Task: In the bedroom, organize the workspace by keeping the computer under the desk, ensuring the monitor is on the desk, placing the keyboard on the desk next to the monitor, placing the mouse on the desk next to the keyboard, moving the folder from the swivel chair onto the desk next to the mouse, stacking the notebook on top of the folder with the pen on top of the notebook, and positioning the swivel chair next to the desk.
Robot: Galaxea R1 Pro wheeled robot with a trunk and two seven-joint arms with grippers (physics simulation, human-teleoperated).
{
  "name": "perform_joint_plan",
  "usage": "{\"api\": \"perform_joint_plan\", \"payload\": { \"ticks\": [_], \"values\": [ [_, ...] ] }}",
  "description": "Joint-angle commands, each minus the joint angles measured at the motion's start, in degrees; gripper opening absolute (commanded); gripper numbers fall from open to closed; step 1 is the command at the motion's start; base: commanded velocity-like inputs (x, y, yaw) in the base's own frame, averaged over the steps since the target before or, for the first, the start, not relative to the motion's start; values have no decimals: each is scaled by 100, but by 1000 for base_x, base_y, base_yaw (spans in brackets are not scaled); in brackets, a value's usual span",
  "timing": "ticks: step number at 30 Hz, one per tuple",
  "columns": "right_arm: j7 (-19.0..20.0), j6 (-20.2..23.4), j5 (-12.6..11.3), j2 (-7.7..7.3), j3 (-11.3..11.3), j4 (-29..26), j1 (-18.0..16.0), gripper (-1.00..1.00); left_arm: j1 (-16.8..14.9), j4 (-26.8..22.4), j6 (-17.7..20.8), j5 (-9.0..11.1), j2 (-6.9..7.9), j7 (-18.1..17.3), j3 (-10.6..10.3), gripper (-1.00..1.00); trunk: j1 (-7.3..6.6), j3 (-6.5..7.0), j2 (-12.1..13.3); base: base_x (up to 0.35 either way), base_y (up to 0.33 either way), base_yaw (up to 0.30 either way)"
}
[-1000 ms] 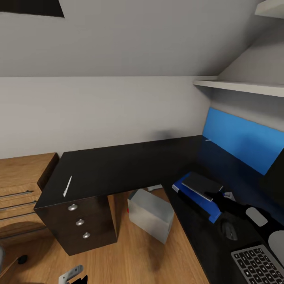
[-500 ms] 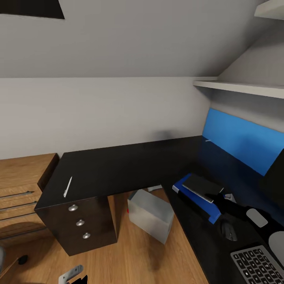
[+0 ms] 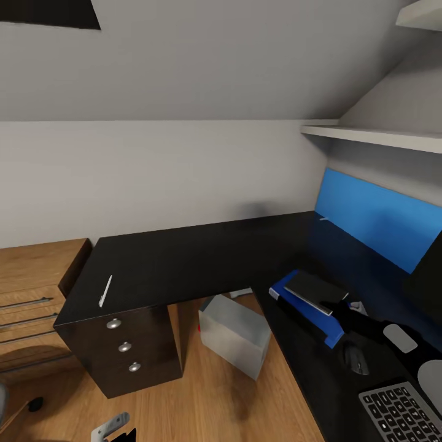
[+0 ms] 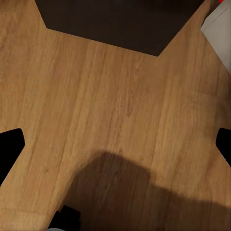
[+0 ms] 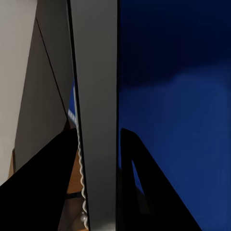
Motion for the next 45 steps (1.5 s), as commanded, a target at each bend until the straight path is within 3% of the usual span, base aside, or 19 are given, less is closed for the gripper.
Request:
{"api": "perform_joint_plan", "payload": {
  "ticks": [1, 26, 45],
  "values": [
    [-22, -68, 145, -9, 115, 22, -1, -100, -1, -14, 34, 60, -5, 20, 8, 100, 0, -7, -3, 0, 0, 0],
    [-62, -71, 145, 0, 134, 22, -1, -100, -1, -14, 34, 61, -6, 20, 8, 100, 0, -7, -3, 0, 0, 0],
    [-62, -63, 145, 0, 126, 14, -1, -100, -1, -14, 34, 67, -5, 20, 8, 100, -417, 334, 759, 0, 0, 0]
  ]
}}
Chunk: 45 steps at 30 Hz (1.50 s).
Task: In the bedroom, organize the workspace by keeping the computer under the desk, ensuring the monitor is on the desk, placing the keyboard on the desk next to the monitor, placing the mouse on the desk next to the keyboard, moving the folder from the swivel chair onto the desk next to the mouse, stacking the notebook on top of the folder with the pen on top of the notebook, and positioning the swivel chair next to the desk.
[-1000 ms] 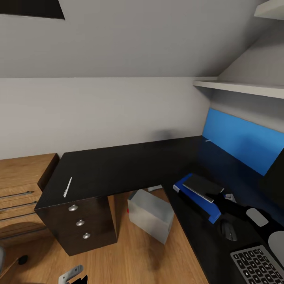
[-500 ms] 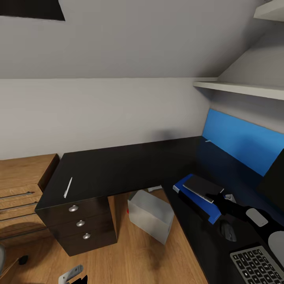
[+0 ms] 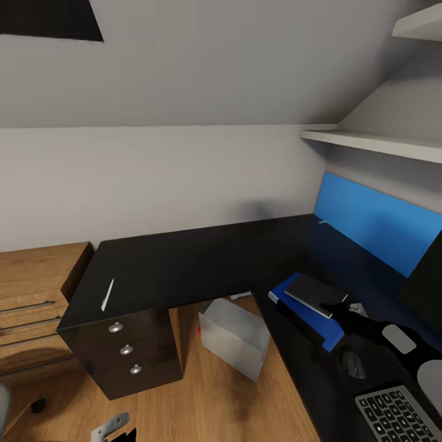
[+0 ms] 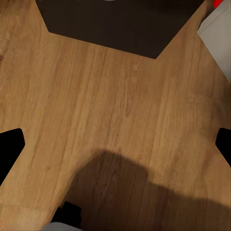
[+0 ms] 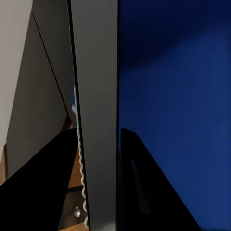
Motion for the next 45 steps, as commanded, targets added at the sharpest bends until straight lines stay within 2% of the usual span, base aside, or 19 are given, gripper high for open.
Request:
{"api": "perform_joint_plan", "payload": {
  "ticks": [1, 11, 45],
  "values": [
    [5, 8, -42, -6, 48, 3, -5, -100, -1, -12, 34, 59, -5, 19, 8, 100, -22, 12, 37, 0, 0, 0],
    [6, 8, -42, -6, 52, 3, -5, -100, -1, -12, 34, 54, -4, 19, 8, 100, -242, 192, 439, 0, 0, 0],
    [-75, 131, -38, 2, 83, 11, -5, -100, -1, -12, 34, 53, -3, 37, 8, 100, -242, 192, 439, 0, 0, 0]
  ]
}}
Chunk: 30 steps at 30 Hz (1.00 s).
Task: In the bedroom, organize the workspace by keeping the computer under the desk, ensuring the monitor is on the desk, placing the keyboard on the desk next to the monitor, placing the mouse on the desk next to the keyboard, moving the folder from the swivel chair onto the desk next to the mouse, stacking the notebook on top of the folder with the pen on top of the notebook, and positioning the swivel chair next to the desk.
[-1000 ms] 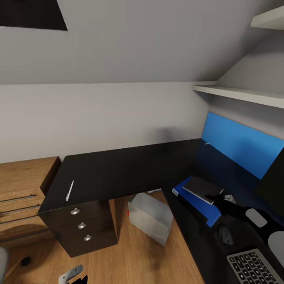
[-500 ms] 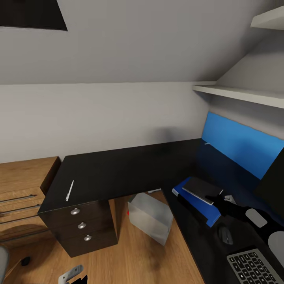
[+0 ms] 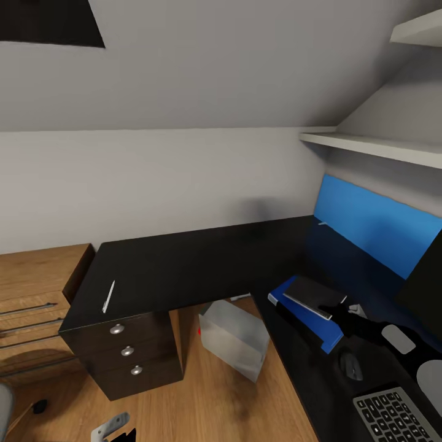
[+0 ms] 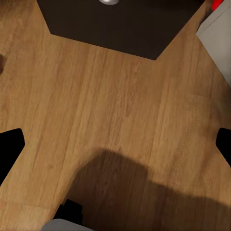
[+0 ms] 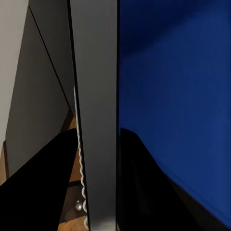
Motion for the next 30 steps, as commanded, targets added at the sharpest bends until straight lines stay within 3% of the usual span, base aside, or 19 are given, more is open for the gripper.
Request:
{"api": "perform_joint_plan", "payload": {
  "ticks": [1, 3, 4, 18, 30],
  "values": [
    [4, 9, -39, -6, 42, 2, -6, -100, -2, -13, 34, 60, -5, 19, 8, 100, 0, -7, -5, 0, 0, 0],
    [-5, 9, -37, -6, 44, 2, -6, -100, -2, -13, 34, 60, -3, 20, 8, 100, 0, -7, -5, 0, 0, 0],
    [-8, 9, -37, -6, 45, 1, -6, 100, -2, -13, 34, 59, -2, 20, 8, 100, 0, -7, -5, 0, 0, 0],
    [-13, 9, -35, 5, 40, -13, -6, 100, -2, -13, 34, 59, 0, 20, 8, 100, 0, -7, -5, 0, 0, 0],
    [-11, 9, -35, 3, 29, -15, -6, 100, -2, -13, 34, 59, -3, 20, 8, 100, -263, 209, 477, 0, 0, 0]
  ]
}}
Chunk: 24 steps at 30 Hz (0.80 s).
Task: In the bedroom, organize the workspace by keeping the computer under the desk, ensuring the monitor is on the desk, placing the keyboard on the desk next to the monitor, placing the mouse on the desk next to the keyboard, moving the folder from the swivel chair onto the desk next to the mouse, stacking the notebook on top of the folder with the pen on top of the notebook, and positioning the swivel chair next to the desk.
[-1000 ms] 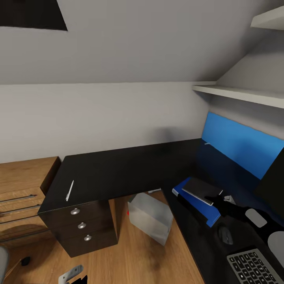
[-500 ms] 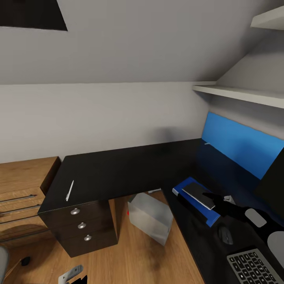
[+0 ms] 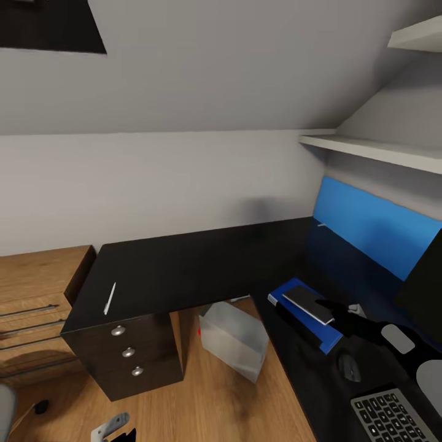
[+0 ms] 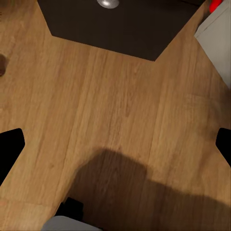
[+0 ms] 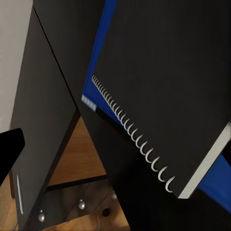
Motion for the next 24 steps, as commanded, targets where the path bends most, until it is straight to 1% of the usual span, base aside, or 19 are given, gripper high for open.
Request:
{"api": "perform_joint_plan", "payload": {
  "ticks": [1, 24],
  "values": [
    [14, 7, -37, -6, 43, 3, -5, 100, -2, -13, 34, 60, -5, 20, 8, 100, -22, 12, 37, 0, 0, 0],
    [15, 7, -43, -6, 34, 3, -5, 100, -2, -13, 34, 60, -6, 20, 8, 100, -527, 425, 959, 0, 0, 0]
  ]
}}
